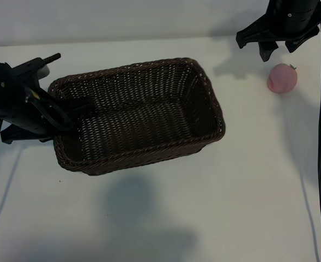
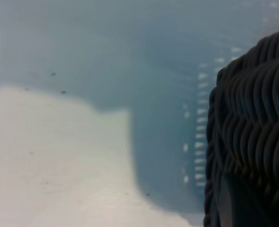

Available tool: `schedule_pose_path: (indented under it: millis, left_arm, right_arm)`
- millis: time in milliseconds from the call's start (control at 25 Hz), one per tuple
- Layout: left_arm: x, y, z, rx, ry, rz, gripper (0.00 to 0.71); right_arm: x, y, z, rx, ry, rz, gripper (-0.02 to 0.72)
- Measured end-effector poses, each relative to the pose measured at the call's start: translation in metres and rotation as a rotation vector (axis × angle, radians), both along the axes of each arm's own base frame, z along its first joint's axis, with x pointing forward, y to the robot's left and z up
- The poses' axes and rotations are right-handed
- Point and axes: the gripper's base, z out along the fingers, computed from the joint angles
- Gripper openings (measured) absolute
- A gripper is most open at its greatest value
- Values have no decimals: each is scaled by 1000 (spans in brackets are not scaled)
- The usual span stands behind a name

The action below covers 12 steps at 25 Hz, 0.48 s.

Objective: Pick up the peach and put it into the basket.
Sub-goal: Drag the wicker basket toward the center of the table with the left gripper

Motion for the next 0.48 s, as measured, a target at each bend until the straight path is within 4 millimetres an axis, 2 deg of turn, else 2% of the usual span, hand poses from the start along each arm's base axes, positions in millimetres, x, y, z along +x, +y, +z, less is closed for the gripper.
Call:
schedule_pose_path:
  millis: [160, 280, 480]
  left_arm:
    - [0, -3, 4, -20, -8, -32, 94]
    - [7, -6, 15, -21, -34, -85, 94]
    - [37, -15, 42, -11, -81, -152, 94]
  right_arm:
    - [0, 0, 0, -1, 2, 0, 489]
    - [0, 0, 0, -1, 4, 0, 489]
    - [-1, 0, 0, -4, 9, 0, 489]
